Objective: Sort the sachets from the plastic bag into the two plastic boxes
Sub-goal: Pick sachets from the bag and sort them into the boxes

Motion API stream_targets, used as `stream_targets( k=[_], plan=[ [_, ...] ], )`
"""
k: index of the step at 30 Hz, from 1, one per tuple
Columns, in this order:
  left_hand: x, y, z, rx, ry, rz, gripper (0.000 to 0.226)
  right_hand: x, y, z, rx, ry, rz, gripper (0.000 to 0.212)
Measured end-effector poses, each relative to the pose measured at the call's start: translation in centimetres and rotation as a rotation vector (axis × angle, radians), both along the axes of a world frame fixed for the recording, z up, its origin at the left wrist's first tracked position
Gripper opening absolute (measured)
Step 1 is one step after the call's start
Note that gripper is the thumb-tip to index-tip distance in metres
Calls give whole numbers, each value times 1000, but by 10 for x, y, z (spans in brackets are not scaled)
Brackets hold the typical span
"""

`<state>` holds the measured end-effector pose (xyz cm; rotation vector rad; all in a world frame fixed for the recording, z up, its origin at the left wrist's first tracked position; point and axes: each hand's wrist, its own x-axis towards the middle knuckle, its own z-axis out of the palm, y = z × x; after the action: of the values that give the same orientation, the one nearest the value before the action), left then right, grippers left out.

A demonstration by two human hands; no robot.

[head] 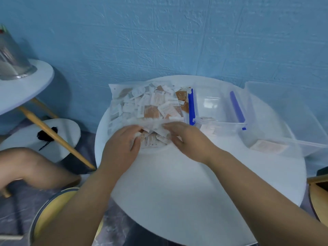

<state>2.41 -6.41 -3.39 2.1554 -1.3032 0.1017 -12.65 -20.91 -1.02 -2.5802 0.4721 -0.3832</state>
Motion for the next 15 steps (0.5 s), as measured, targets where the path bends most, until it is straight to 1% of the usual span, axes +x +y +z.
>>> stream_targets(
  k=[1, 4, 7, 8, 12, 13, 15],
  plan=[
    [2, -5, 4, -20, 3, 13, 32, 3, -1, -1, -6, -13, -24, 39],
    [3, -15, 9, -43, 5, 10, 32, 10, -3, -8, -35, -33, -101, 35],
    [-3, -13, -3, 17, 2, -95, 22, 12, -1, -19, -92, -23, -158, 30],
    [-4, -11, -8, 36, -1, -133, 23, 12, 0, -22, -111, -16, -171, 29],
    [-5, -10, -23, 83, -33, -185, 47, 13, 1, -27, -113, -3, -205, 30],
    [-4, -10, -24, 89, -30, -176, 50, 14, 1, -28, -112, 1, -214, 30],
    [-5, -13, -22, 102, -4, -152, 46, 16, 0, -30, -117, -6, -232, 29]
  ],
)
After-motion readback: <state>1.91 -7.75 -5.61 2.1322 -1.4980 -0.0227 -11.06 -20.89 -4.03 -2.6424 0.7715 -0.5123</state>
